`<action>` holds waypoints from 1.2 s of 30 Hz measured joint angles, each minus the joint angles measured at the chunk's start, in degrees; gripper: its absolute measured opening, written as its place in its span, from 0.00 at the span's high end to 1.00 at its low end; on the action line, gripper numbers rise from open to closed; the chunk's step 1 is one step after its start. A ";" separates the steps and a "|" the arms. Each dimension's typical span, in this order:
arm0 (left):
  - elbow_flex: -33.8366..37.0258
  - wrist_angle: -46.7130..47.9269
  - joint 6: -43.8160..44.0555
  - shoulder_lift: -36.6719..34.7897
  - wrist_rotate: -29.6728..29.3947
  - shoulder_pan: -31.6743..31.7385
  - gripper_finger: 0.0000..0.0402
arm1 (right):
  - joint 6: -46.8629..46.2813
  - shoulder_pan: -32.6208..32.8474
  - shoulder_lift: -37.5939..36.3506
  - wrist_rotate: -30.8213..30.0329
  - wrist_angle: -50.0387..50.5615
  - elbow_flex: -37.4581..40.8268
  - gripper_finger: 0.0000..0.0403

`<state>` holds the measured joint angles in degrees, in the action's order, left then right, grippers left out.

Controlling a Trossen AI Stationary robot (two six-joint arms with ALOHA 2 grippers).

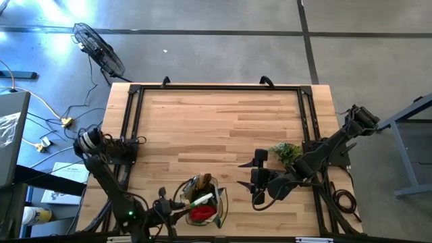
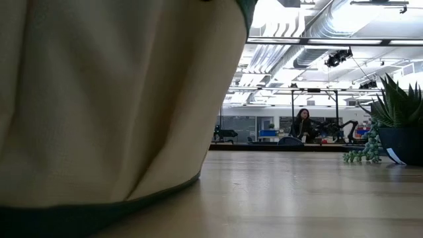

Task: Pick & Place Garden tools in Gardening bag
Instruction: Put the brown trowel into the brown gardening bag

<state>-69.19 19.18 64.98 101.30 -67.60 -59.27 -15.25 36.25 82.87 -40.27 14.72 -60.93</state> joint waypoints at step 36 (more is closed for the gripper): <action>11.87 -29.69 -12.90 0.00 6.69 1.65 0.54 | 0.46 -0.07 0.00 -0.04 0.07 0.00 0.38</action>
<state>-57.31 -10.51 52.09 101.30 -60.91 -57.61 -14.79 36.18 82.87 -40.32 14.79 -60.93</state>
